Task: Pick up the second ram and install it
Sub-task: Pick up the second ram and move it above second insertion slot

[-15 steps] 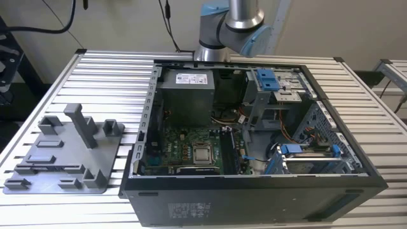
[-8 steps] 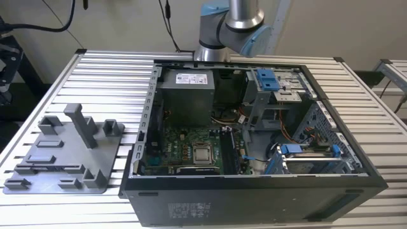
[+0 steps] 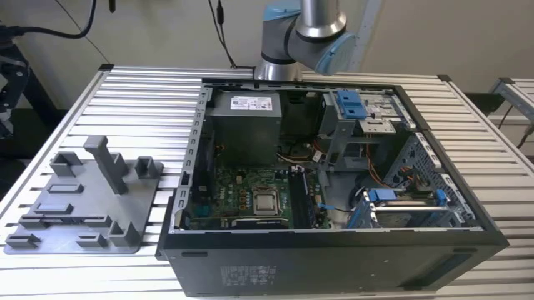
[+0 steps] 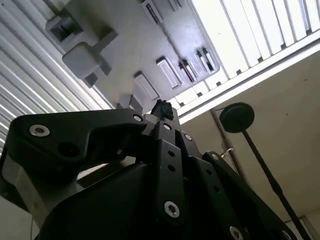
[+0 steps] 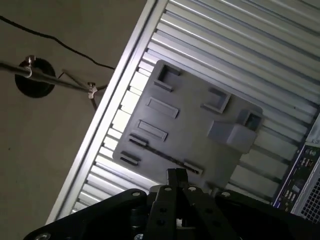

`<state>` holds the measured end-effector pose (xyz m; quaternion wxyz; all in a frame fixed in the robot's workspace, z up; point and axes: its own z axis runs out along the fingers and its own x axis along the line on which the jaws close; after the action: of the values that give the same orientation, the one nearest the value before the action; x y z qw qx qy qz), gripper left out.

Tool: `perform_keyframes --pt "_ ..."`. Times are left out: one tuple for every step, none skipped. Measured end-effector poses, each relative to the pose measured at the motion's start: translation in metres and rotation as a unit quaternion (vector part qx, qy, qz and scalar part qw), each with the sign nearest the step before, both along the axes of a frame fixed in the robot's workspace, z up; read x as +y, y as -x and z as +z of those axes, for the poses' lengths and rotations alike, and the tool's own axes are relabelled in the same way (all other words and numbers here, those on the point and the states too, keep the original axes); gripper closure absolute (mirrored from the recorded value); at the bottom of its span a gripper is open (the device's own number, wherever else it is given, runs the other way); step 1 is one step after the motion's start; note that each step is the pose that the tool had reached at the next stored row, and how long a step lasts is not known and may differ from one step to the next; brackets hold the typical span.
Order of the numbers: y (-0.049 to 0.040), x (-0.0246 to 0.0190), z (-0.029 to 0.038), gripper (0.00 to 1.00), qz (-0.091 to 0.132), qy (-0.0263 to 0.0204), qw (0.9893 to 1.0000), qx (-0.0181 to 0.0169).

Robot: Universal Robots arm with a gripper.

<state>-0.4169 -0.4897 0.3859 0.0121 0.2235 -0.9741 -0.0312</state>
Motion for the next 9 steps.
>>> perform_keyframes --pt "0.0 0.0 0.0 0.89 0.009 0.0 1.0 0.0" --pt "0.0 0.0 0.0 0.89 0.018 0.0001 0.9998 0.0" --pt "0.0 0.0 0.0 0.89 0.027 0.0002 0.9996 0.0" --pt "0.0 0.0 0.0 0.89 0.036 0.0003 0.9994 0.0" --pt "0.0 0.0 0.0 0.89 0.045 0.0004 0.999 0.0" --pt "0.0 0.0 0.0 0.89 0.054 0.0005 0.9985 0.0" --pt "0.0 0.0 -0.0001 0.89 0.063 0.0005 0.998 0.0" --pt "0.0 0.0 -0.0001 0.89 0.072 0.0006 0.9974 0.0" --pt "0.0 0.0 -0.0002 0.89 0.082 0.0006 0.9967 0.0"
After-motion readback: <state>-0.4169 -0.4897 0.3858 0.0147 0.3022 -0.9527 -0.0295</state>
